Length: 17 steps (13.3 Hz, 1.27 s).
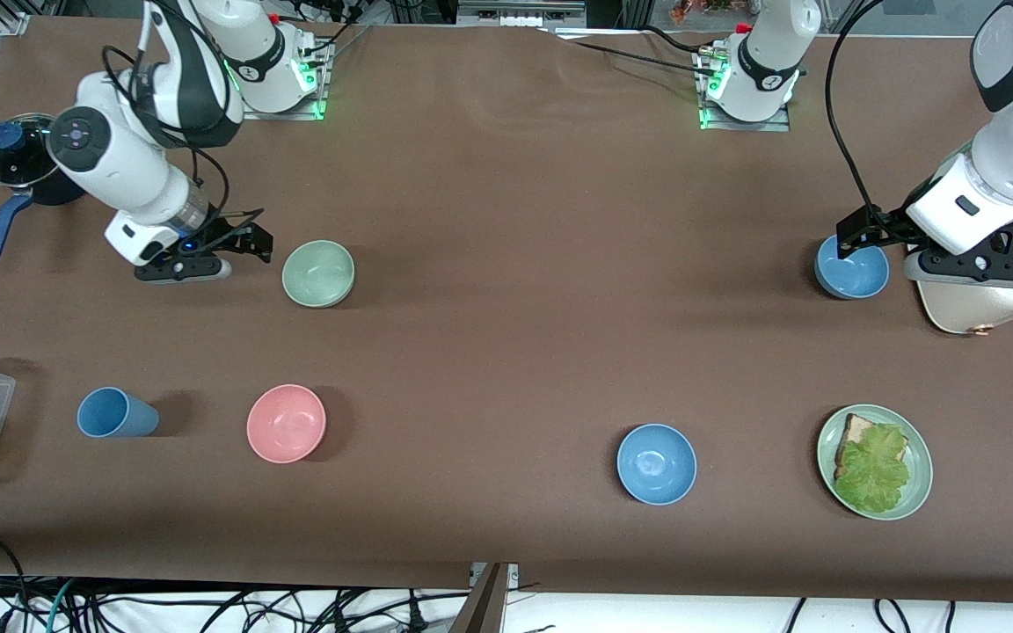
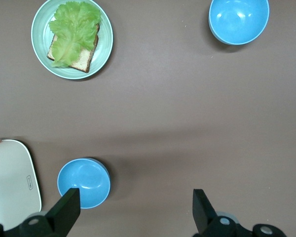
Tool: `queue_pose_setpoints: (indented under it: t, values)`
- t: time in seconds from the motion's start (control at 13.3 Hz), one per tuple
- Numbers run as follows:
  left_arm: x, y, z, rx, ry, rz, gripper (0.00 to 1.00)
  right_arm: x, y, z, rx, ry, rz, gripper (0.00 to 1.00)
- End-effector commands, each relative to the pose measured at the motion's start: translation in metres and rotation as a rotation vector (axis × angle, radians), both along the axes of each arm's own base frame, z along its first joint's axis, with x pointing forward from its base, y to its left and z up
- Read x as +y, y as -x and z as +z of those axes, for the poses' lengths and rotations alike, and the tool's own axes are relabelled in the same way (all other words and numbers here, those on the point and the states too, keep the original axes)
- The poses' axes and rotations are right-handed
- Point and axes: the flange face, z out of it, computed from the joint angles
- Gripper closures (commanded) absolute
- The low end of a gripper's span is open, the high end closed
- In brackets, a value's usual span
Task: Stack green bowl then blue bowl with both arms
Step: 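Move the right gripper over to the mint-green bowl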
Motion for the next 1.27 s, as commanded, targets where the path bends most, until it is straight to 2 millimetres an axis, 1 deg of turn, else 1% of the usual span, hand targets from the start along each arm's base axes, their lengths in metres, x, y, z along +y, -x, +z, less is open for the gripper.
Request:
queue_pose_setpoints:
  t: [0.0,0.07,0.15,0.22,0.3,0.45,0.52,0.6,0.67,0.75,0.9,1.05,1.12,1.2]
  values:
    - [-0.001,-0.004,0.006,-0.006,0.026,0.015,0.0,0.004,0.015,-0.041,-0.022,-0.015,-0.012,0.01]
    - [-0.001,-0.004,0.006,-0.006,0.026,0.015,0.0,0.004,0.014,-0.053,-0.017,-0.018,-0.02,0.01]
    - [0.0,-0.004,0.006,-0.006,0.026,0.016,0.0,0.005,0.014,-0.061,-0.02,-0.02,-0.022,0.01]
    - [0.0,-0.003,0.005,-0.004,0.026,0.016,0.0,0.013,0.014,-0.066,-0.026,-0.024,-0.006,0.01]
    - [0.0,-0.003,0.005,-0.004,0.026,0.016,0.0,0.017,0.013,-0.072,-0.037,-0.028,-0.001,0.01]
    - [0.0,-0.004,0.006,-0.006,0.025,0.016,0.0,0.018,0.012,-0.089,-0.049,-0.035,-0.003,0.01]
    - [0.0,-0.004,0.005,-0.004,0.026,0.016,0.0,0.021,0.013,-0.096,-0.05,-0.037,0.002,0.02]
    - [0.0,-0.004,0.006,-0.006,0.026,0.016,0.0,0.02,0.014,-0.101,-0.049,-0.038,0.0,0.05]
    - [0.0,-0.004,0.006,-0.006,0.026,0.016,0.0,0.022,0.015,-0.106,-0.041,-0.038,0.002,0.13]
    - [0.0,-0.004,0.005,-0.004,0.026,0.016,0.0,0.023,0.016,-0.108,-0.038,-0.038,0.007,0.28]
    - [0.0,-0.004,0.005,-0.004,0.026,0.016,0.0,0.026,0.017,-0.109,-0.035,-0.038,0.01,0.65]
    - [0.0,-0.004,0.005,-0.004,0.026,0.016,0.0,0.027,0.016,-0.107,-0.032,-0.039,-0.011,0.98]
    - [0.0,-0.004,0.006,-0.006,0.026,0.016,0.0,0.031,0.016,-0.106,-0.034,-0.041,-0.022,1.0]
    - [0.0,-0.004,0.006,-0.006,0.026,0.016,0.0,0.041,0.016,-0.102,-0.039,-0.048,-0.023,1.0]
